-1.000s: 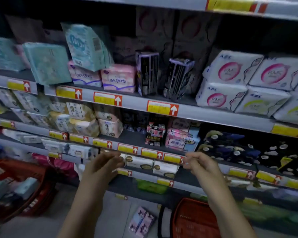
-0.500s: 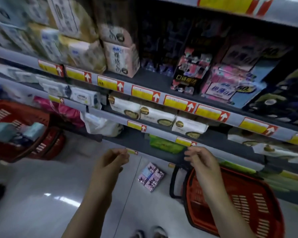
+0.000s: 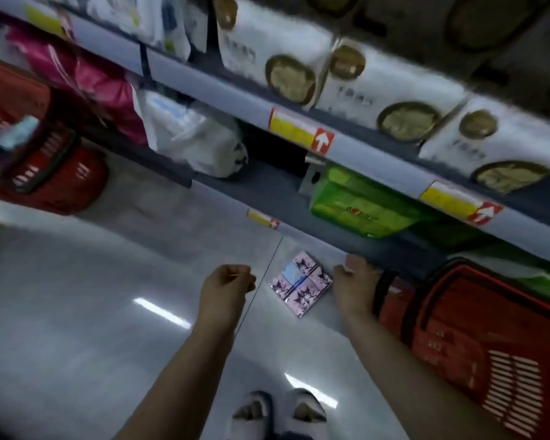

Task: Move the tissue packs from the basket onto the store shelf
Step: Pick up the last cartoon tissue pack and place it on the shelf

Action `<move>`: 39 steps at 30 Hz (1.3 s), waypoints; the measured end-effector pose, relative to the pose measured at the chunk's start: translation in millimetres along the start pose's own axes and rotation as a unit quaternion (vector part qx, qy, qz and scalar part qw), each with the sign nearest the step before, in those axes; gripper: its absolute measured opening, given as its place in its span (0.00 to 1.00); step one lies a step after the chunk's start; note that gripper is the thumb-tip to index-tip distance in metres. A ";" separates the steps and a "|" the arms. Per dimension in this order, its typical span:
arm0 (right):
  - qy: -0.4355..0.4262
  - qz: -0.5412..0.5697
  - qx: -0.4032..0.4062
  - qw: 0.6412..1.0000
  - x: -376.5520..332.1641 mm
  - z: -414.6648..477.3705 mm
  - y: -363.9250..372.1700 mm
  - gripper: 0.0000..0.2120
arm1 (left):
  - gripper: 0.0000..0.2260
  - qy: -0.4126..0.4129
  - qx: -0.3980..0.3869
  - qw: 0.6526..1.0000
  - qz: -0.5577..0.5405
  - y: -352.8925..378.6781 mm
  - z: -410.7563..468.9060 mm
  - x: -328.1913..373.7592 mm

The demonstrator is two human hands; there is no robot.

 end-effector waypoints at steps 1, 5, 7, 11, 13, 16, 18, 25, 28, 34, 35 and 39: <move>0.013 -0.033 0.004 0.999 20.0 8.3 8.1 0.16 | 0.04 -0.016 0.000 1.000 0.003 4.8 14.5 -17.3; 0.063 -0.108 -0.002 0.992 90.3 47.1 41.5 0.16 | 0.05 -0.056 -0.004 0.998 0.031 27.6 72.6 -80.0; 0.102 -0.154 -0.011 0.983 118.2 61.0 55.8 0.15 | 0.03 -0.088 -0.025 0.995 0.025 45.0 98.4 -105.4; 0.088 -0.251 -0.008 0.964 148.0 100.2 89.7 0.16 | 0.16 -0.136 -0.088 0.986 -0.025 89.2 147.3 -141.1; 0.077 -0.252 -0.006 0.965 160.3 117.9 108.4 0.17 | 0.21 -0.161 -0.095 0.982 -0.021 106.6 169.6 -158.5; 0.009 -0.285 0.010 0.958 179.3 142.4 126.2 0.21 | 0.27 -0.198 -0.107 0.974 -0.008 125.6 198.3 -185.6; -0.010 -0.303 0.009 0.953 192.7 155.7 133.6 0.22 | 0.28 -0.214 -0.118 0.969 -0.017 135.5 212.7 -201.4; 0.112 -0.334 -0.031 0.936 230.1 184.9 130.3 0.26 | 0.17 -0.244 -0.163 0.954 -0.054 163.1 233.5 -238.6; 0.138 -0.365 -0.092 0.916 250.9 188.1 133.7 0.26 | 0.20 -0.240 -0.166 0.955 -0.060 171.5 243.4 -250.0; 0.191 -0.336 -0.074 0.919 271.6 179.0 138.1 0.36 | 0.10 -0.153 -0.174 0.970 -0.077 176.4 251.4 -262.3; 0.205 -0.325 -0.084 0.920 273.4 172.7 138.5 0.36 | 0.14 -0.137 -0.160 0.976 -0.064 173.1 254.4 -267.0; 0.214 -0.260 -0.097 0.937 289.6 153.1 146.0 0.32 | 0.20 -0.126 -0.126 0.984 -0.018 156.3 262.3 -285.9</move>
Point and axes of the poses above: each hand's wrist, its own z-axis towards the middle knuckle, its own y-axis out of the palm, x = y × z, the point moved 3 cm from there along z, towards the middle knuckle, and after that the axes turned 12 degrees about z, right-handed, at the moved point
